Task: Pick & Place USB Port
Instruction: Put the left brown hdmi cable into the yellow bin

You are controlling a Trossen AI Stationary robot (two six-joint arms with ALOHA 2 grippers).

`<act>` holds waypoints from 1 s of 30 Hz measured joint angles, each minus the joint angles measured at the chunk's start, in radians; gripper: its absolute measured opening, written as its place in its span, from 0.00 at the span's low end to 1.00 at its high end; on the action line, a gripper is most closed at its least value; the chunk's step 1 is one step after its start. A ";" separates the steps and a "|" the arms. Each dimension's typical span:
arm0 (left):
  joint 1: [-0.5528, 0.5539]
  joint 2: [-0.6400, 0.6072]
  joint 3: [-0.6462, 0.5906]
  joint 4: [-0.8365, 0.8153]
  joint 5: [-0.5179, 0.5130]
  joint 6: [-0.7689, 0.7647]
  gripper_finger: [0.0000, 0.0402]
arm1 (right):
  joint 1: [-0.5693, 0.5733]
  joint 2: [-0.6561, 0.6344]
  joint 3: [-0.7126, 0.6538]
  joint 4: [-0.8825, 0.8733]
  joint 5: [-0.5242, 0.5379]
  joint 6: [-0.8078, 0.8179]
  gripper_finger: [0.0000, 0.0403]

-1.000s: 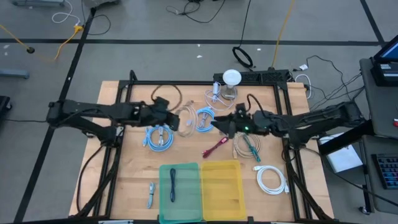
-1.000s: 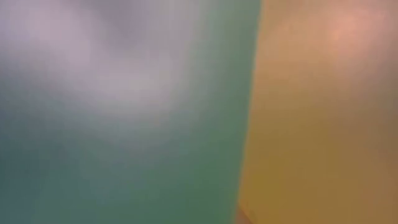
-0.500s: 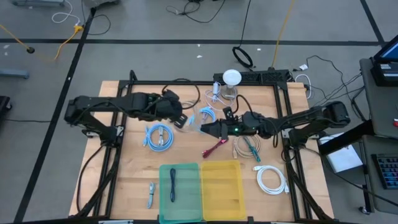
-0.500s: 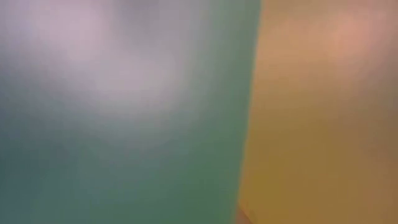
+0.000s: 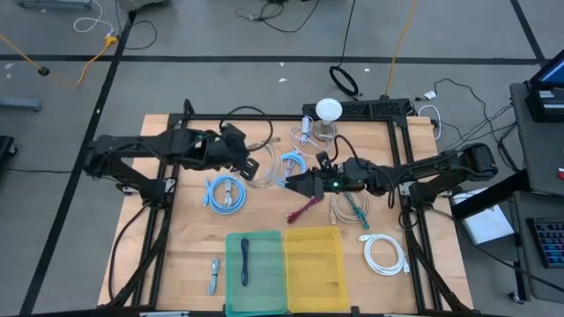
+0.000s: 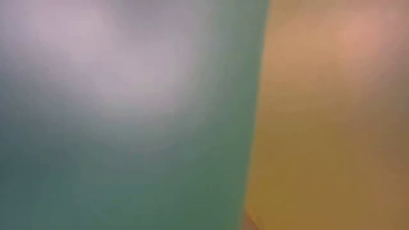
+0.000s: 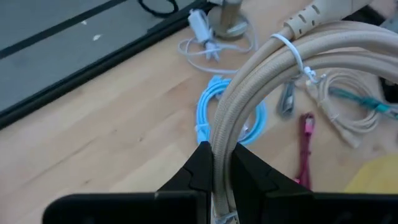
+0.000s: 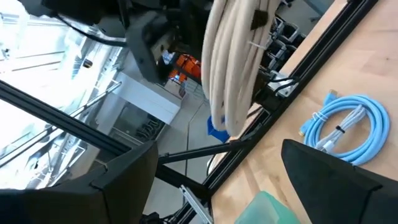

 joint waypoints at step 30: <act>-0.059 0.110 -0.002 0.178 0.098 0.015 0.08 | -0.006 -0.002 0.000 -0.043 -0.003 0.034 0.42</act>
